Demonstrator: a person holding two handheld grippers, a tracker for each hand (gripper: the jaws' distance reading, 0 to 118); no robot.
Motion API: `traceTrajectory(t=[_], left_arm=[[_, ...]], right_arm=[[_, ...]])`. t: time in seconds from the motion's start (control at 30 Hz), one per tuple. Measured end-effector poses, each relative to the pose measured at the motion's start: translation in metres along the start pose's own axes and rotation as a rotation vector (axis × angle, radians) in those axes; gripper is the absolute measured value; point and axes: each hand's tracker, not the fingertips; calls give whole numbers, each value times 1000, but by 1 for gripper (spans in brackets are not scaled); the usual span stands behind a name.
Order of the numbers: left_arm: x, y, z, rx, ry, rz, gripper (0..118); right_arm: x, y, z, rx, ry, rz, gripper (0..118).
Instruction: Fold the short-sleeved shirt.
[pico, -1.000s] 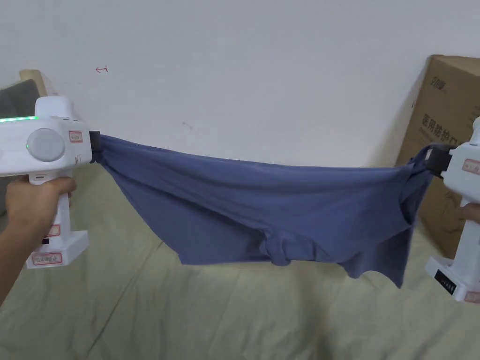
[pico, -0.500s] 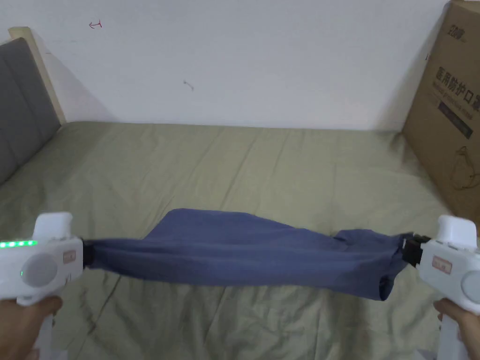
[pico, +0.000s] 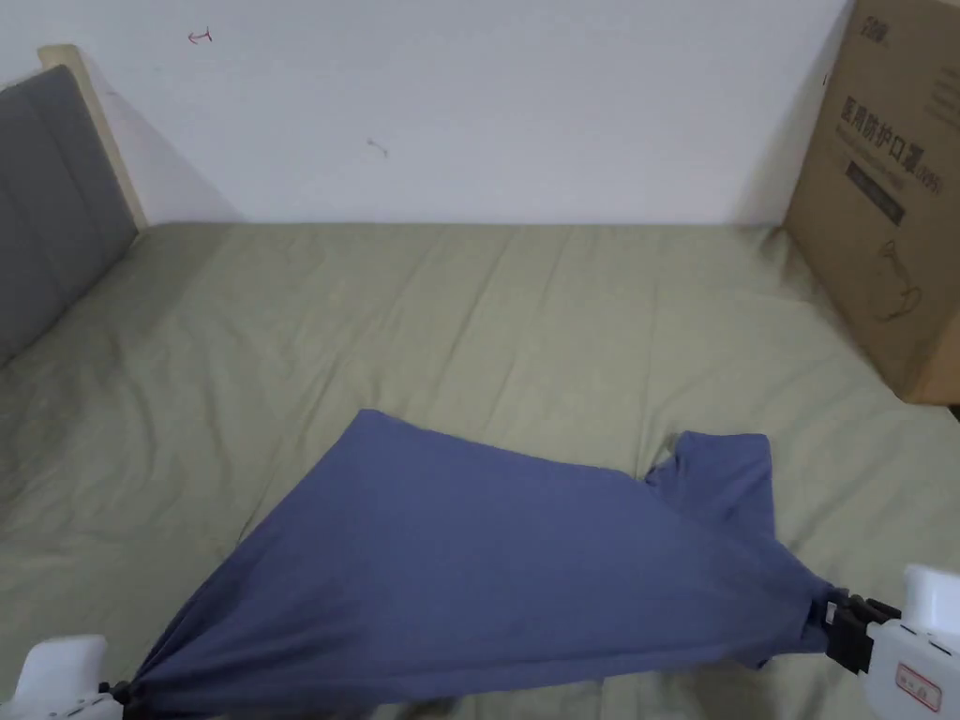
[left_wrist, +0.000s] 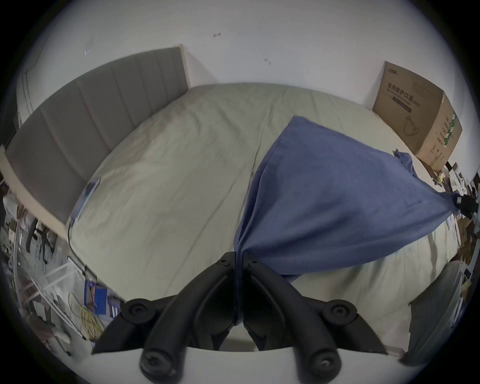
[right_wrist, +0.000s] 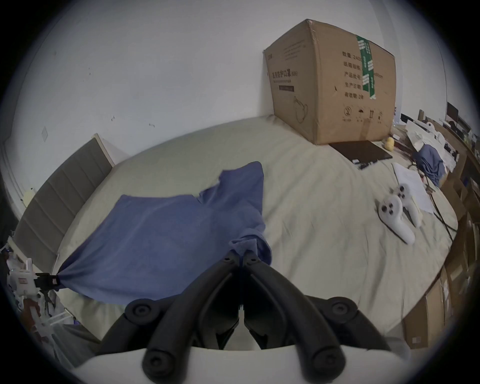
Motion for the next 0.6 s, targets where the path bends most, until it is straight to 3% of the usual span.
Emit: traceTrajectory(t=[0.23,0.4,0.43,0.47,0.5,0.53,0.57,0.6], left_arm=[[-7,-32,-16,-137,10,24,3],[-3,-29,-43,-217,41,53,4],[3,-28,-40,-207,51,53,9],[4,-25,-37,-208,64,51,20],[5,-22,-35,-210,76,44,39],[5,-19,-32,-203,84,40,72],[6,-17,-22,-192,90,44,91],[6,-11,-14,-147,69,75,98]], right_arm=[[9,-60,-19,-192,-100,21,0],[9,-85,-46,-309,-96,56,0],[9,-84,-45,-299,-100,56,2],[8,-82,-42,-292,-105,58,5],[7,-76,-37,-282,-105,57,13],[7,-67,-31,-258,-91,49,32],[7,-57,-24,-221,-68,43,52],[2,-46,-13,-190,-45,40,68]])
